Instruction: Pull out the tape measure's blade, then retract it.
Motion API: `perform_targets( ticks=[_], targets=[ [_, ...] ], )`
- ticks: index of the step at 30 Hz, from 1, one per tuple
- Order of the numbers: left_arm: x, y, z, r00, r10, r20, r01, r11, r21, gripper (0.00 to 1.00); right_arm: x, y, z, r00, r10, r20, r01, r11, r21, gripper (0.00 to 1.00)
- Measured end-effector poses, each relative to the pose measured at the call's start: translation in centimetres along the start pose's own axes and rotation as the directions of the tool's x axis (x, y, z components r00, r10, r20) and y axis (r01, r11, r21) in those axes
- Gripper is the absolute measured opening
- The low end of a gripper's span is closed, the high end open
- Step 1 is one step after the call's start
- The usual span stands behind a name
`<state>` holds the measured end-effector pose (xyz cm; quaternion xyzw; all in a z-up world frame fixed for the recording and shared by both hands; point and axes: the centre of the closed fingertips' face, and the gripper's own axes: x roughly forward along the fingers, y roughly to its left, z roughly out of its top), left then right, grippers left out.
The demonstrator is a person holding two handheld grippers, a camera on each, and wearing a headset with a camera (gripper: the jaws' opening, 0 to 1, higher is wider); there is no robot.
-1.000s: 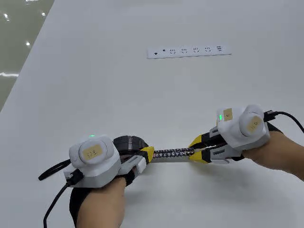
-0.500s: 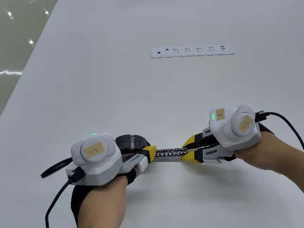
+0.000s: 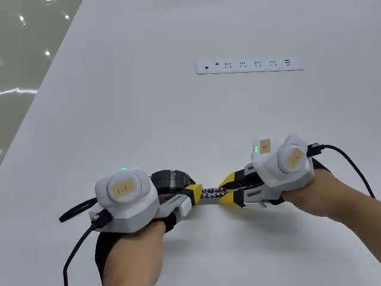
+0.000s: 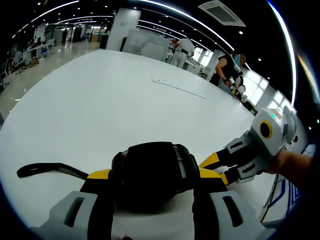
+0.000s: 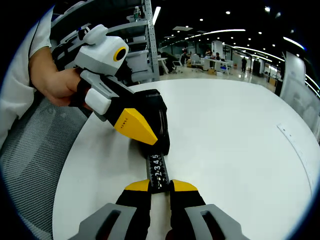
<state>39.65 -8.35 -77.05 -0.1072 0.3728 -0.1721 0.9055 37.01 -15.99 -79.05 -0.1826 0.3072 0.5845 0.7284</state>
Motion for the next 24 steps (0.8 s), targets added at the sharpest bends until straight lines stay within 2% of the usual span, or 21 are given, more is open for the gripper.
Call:
perform_targets(
  ticks=[14, 24],
  targets=[
    [-0.1, 0.0, 0.1, 0.9999, -0.016, 0.001, 0.016, 1.0, -0.016, 0.59, 0.9, -0.1, 0.8, 0.9997, 0.0, 0.024, 0.0, 1.0, 0.023, 0.11],
    [0.0, 0.2, 0.2, 0.9999, -0.013, 0.001, 0.013, 1.0, -0.023, 0.59, 1.8, -0.1, 1.7, 0.9994, 0.005, 0.035, -0.005, 1.0, 0.013, 0.11]
  ],
)
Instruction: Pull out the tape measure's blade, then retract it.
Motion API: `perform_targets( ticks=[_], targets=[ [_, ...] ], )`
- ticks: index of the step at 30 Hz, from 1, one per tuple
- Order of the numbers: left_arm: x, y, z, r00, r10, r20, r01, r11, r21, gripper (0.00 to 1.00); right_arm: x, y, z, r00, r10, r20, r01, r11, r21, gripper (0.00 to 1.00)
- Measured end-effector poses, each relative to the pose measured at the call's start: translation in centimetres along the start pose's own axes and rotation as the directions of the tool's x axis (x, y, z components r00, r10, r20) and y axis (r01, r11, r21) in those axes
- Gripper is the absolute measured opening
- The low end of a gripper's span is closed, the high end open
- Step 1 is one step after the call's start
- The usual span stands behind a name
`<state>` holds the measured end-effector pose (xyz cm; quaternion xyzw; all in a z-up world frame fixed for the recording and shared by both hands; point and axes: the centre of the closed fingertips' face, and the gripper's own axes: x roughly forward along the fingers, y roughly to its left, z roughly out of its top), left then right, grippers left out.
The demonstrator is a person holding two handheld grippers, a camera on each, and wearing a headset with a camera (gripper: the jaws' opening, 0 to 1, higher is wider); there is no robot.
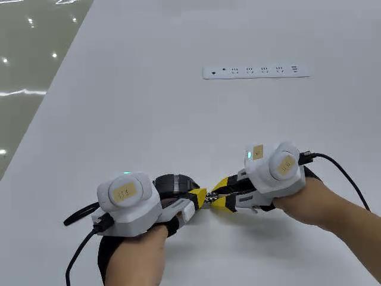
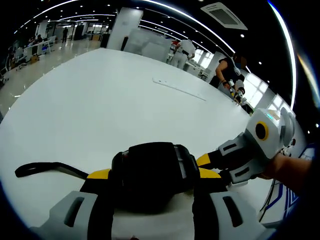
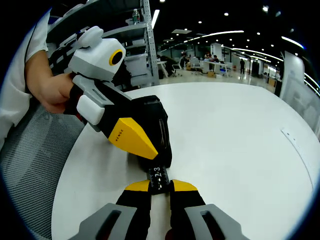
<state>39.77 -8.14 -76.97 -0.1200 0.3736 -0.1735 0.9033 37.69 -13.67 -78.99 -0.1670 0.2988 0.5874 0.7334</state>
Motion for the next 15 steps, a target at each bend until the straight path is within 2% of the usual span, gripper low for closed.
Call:
perform_targets(
  ticks=[9, 15],
  targets=[
    [-0.02, 0.06, 0.03, 1.0, -0.006, -0.001, 0.006, 1.0, -0.017, 0.59, 1.2, 0.14, 0.96, 1.0, 0.004, 0.009, -0.004, 1.0, -0.008, 0.1],
    [-0.01, 0.14, 0.1, 1.0, -0.007, 0.005, 0.007, 1.0, -0.018, 0.59, 1.15, 0.17, 0.92, 0.9999, 0.013, 0.006, -0.013, 1.0, -0.011, 0.11]
  ],
)
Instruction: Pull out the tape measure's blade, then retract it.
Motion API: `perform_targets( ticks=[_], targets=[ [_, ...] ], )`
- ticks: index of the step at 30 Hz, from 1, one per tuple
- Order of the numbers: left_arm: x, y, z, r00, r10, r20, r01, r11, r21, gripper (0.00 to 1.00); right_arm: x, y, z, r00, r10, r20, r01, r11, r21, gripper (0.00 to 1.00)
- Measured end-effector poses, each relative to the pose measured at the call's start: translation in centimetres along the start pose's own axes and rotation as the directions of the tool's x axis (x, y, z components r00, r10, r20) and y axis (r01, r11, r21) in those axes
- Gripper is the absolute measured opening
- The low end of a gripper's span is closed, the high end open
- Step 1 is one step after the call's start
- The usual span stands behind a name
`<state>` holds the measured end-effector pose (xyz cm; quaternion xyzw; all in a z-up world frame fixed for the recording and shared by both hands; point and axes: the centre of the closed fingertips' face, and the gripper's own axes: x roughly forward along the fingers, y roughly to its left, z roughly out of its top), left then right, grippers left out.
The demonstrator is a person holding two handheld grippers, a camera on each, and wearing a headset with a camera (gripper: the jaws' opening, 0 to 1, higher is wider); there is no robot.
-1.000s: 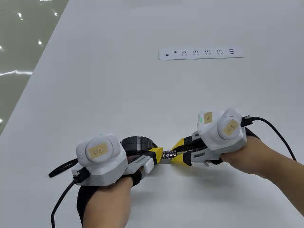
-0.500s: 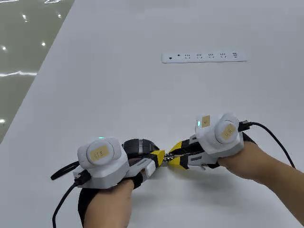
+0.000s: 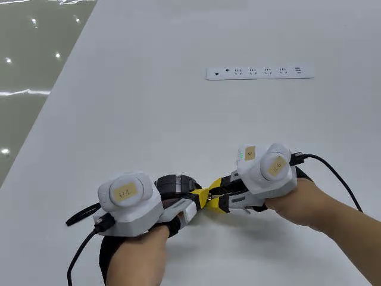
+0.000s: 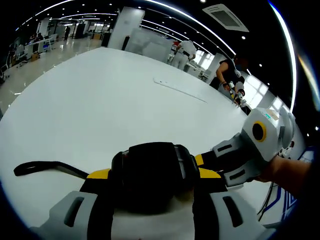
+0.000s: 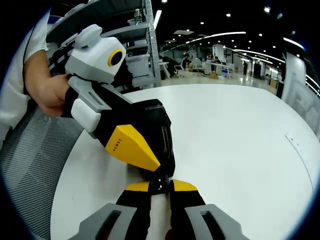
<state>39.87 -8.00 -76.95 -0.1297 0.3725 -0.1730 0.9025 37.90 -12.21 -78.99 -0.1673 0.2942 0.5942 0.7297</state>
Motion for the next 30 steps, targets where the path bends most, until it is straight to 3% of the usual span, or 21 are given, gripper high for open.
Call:
perform_targets(
  ticks=[13, 16, 30],
  targets=[
    [0.0, -0.1, 0.0, 1.0, 0.0, -0.009, 0.0, 1.0, 0.029, 0.62, -0.1, 0.3, -0.1, 0.9991, -0.036, -0.02, 0.036, 0.999, 0.003, 0.14],
    [-0.1, -0.1, 0.0, 0.9998, -0.004, -0.018, 0.004, 0.999, 0.048, 0.62, -0.5, 0.4, 0.3, 0.9988, -0.049, 0.003, 0.049, 0.998, 0.035, 0.17],
    [-1.3, -0.1, -0.1, 0.9991, -0.02, -0.036, 0.024, 0.995, 0.097, 0.57, -1.7, 0.6, 0.4, 0.9963, -0.084, 0.015, 0.083, 0.994, 0.077, 0.23]
  ],
)
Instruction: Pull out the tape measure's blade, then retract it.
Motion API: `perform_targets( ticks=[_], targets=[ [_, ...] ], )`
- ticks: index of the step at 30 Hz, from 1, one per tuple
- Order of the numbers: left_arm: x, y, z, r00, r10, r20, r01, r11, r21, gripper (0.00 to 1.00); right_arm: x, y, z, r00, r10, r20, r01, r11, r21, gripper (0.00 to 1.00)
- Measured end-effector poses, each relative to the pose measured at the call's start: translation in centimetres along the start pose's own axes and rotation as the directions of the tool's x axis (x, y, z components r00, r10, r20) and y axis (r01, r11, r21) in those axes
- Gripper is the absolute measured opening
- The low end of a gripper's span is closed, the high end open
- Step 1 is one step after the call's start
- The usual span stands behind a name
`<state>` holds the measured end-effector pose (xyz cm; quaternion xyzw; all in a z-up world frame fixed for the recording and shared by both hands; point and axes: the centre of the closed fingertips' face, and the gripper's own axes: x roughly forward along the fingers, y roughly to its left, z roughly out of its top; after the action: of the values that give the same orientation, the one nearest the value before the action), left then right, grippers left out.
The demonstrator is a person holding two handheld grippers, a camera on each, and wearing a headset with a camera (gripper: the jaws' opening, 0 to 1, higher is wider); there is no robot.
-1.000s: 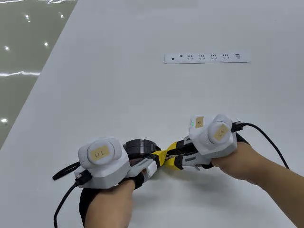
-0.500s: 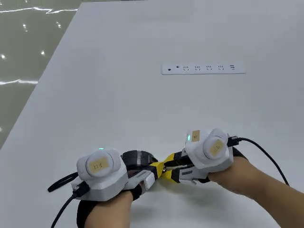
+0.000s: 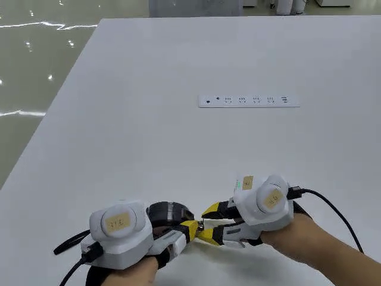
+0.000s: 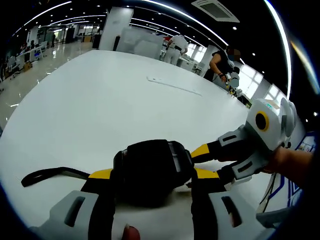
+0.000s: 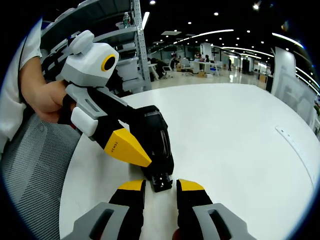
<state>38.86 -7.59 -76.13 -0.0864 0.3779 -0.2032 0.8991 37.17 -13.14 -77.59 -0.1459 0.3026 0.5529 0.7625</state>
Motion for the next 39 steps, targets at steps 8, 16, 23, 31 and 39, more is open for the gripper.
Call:
perform_targets(
  ticks=[8, 16, 23, 31, 39],
  targets=[
    [-1.6, 0.5, 0.5, 0.9995, -0.027, 0.017, 0.026, 0.997, 0.066, 0.55, -1.7, 0.4, 0.3, 0.9983, -0.04, 0.043, 0.038, 0.998, 0.055, 0.29],
    [-3.4, 1.4, 0.0, 0.9985, -0.05, 0.021, 0.047, 0.99, 0.131, 0.61, -3.2, 0.8, 0.0, 0.9943, -0.094, 0.052, 0.09, 0.993, 0.073, 0.35],
    [-5.0, 2.3, 0.3, 0.9964, -0.077, 0.036, 0.071, 0.987, 0.145, 0.65, -4.7, 1.4, -0.2, 0.9889, -0.134, 0.064, 0.127, 0.986, 0.107, 0.42],
    [-7.0, 2.5, 1.3, 0.9895, -0.129, 0.066, 0.116, 0.978, 0.174, 0.67, -6.8, 2.2, -1.0, 0.978, -0.195, 0.075, 0.183, 0.973, 0.142, 0.5],
    [-8.1, 2.3, 0.8, 0.9827, -0.177, 0.055, 0.16, 0.96, 0.232, 0.71, -8.6, 3.0, -1.7, 0.9665, -0.245, 0.075, 0.23, 0.957, 0.175, 0.56]
  ],
)
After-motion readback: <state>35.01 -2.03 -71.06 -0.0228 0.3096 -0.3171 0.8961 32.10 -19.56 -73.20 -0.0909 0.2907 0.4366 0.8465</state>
